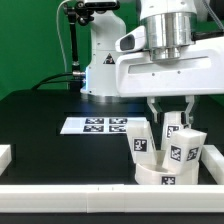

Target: Assemble stool

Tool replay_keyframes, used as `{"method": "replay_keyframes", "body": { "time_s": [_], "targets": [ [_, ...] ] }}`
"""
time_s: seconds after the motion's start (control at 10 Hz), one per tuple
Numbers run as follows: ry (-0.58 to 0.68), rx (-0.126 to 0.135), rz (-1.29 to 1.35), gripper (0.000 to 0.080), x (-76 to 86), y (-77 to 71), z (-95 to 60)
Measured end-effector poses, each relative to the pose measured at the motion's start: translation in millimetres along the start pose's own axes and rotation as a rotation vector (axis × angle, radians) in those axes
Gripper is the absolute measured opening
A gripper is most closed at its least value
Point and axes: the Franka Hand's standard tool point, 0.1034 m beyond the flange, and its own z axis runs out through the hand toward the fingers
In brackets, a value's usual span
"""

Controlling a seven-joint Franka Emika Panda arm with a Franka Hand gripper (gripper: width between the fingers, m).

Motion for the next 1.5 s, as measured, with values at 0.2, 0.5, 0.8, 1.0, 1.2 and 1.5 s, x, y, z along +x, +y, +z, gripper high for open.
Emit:
{"method": "replay_keyframes", "body": {
  "time_s": [0.2,0.5,0.8,1.0,1.2,1.5],
  "targets": [
    [-0.014,0.018,0.223,0.0337,5.3,3.6,-0.2],
    [-0.023,0.029,0.457,0.0338,9.3,7.7,3.5],
    [-0.028,0.028,0.678,0.0338,8.1,7.2,4.0],
    [-0.031,0.028,0.785,0.0338,8.2,7.3,4.0],
    [-0.037,0.025,0.91,0.0338,7.6,6.7,4.1],
    [-0.047,0.016,0.98,0.0412,4.2,4.4,4.4]
  ]
}}
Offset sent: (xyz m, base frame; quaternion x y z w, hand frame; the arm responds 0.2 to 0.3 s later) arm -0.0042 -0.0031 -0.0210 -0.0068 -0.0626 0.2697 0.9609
